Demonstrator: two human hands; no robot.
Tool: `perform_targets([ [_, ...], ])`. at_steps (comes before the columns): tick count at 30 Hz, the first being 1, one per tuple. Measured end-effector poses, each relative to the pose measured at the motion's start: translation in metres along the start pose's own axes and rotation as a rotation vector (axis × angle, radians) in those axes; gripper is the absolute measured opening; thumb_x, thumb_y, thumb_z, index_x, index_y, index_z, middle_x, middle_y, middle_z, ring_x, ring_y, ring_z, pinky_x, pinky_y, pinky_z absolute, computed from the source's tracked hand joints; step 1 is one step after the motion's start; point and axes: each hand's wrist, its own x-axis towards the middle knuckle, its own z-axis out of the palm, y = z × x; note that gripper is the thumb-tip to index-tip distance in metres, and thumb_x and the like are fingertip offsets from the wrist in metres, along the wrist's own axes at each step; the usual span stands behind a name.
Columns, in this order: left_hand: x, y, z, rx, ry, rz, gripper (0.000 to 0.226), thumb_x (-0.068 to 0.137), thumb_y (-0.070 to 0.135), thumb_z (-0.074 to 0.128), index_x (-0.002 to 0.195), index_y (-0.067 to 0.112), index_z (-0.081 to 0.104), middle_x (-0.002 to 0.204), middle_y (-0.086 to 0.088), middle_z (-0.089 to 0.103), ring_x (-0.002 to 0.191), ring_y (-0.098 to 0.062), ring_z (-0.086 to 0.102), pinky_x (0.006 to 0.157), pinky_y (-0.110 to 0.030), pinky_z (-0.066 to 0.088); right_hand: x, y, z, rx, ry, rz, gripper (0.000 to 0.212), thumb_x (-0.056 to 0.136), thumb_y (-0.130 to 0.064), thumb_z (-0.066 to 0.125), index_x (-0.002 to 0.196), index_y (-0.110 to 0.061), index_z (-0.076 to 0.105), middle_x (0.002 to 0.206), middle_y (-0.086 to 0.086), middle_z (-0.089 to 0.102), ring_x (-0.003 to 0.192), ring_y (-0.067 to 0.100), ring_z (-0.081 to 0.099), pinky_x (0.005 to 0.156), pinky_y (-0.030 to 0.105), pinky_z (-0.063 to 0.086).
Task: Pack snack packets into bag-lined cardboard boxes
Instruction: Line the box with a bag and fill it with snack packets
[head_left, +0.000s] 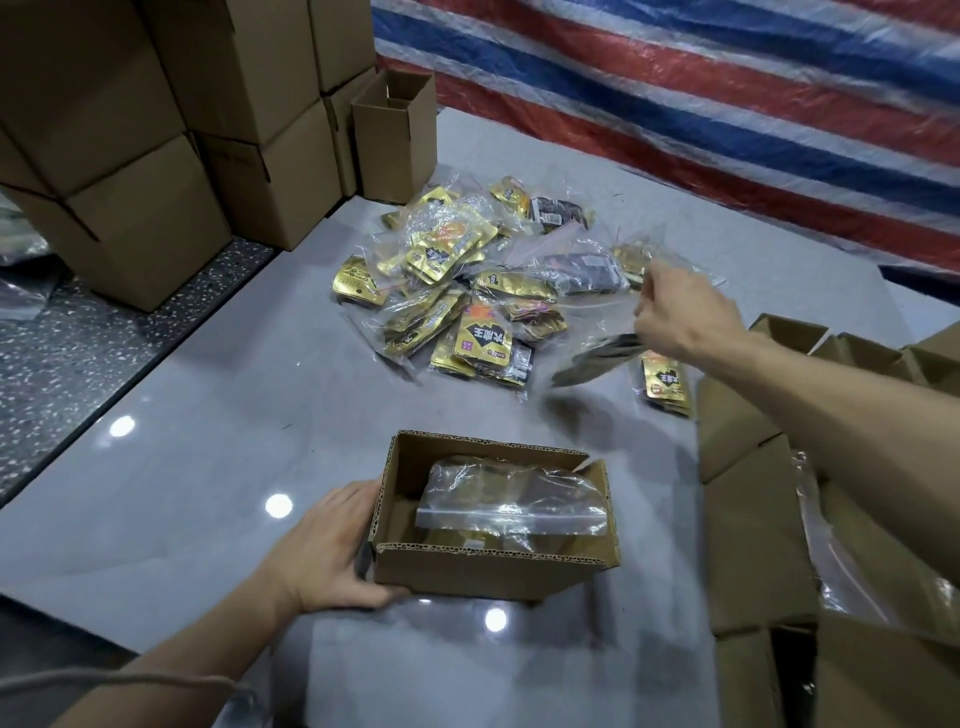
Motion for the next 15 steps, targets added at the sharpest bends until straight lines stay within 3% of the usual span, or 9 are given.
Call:
perform_targets([
  [3, 0.000, -0.001, 0.001, 0.027, -0.006, 0.011, 0.079, 0.060, 0.062, 0.083, 0.120, 0.017, 0.060, 0.116, 0.033, 0.043, 0.107, 0.003, 0.046, 0.091, -0.026, 0.043, -0.003, -0.018, -0.032, 0.018, -0.046, -0.076, 0.010, 0.086, -0.008, 0.052, 0.093, -0.015, 0.053, 0.093, 0.012, 0.063, 0.087, 0.033, 0.057, 0.070, 0.038, 0.044],
  [6, -0.001, -0.004, 0.002, 0.051, -0.004, 0.006, 0.082, 0.060, 0.064, 0.084, 0.122, 0.016, 0.060, 0.115, 0.028, 0.044, 0.106, 0.002, 0.046, 0.091, -0.025, 0.042, -0.010, -0.033, -0.064, 0.028, -0.148, -0.191, 0.006, 0.096, -0.012, 0.057, 0.094, -0.010, 0.061, 0.095, 0.013, 0.070, 0.089, 0.032, 0.064, 0.082, 0.045, 0.054],
  [12, -0.003, -0.007, 0.003, 0.038, -0.007, -0.012, 0.081, 0.059, 0.068, 0.081, 0.122, 0.022, 0.057, 0.124, 0.046, 0.037, 0.107, 0.017, 0.037, 0.093, -0.007, 0.030, -0.033, -0.045, -0.116, -0.059, -0.237, -0.407, 0.014, 0.102, -0.024, 0.053, 0.094, -0.015, 0.061, 0.100, 0.008, 0.066, 0.089, 0.024, 0.062, 0.081, 0.043, 0.052],
  [15, -0.004, -0.009, 0.005, 0.043, -0.031, -0.033, 0.077, 0.059, 0.072, 0.079, 0.122, 0.036, 0.053, 0.124, 0.047, 0.035, 0.109, 0.018, 0.036, 0.094, -0.006, 0.029, -0.043, -0.046, -0.133, 0.249, -0.376, -0.383, 0.015, 0.102, -0.014, 0.051, 0.088, -0.013, 0.055, 0.103, 0.007, 0.067, 0.094, 0.024, 0.065, 0.080, 0.045, 0.056],
])
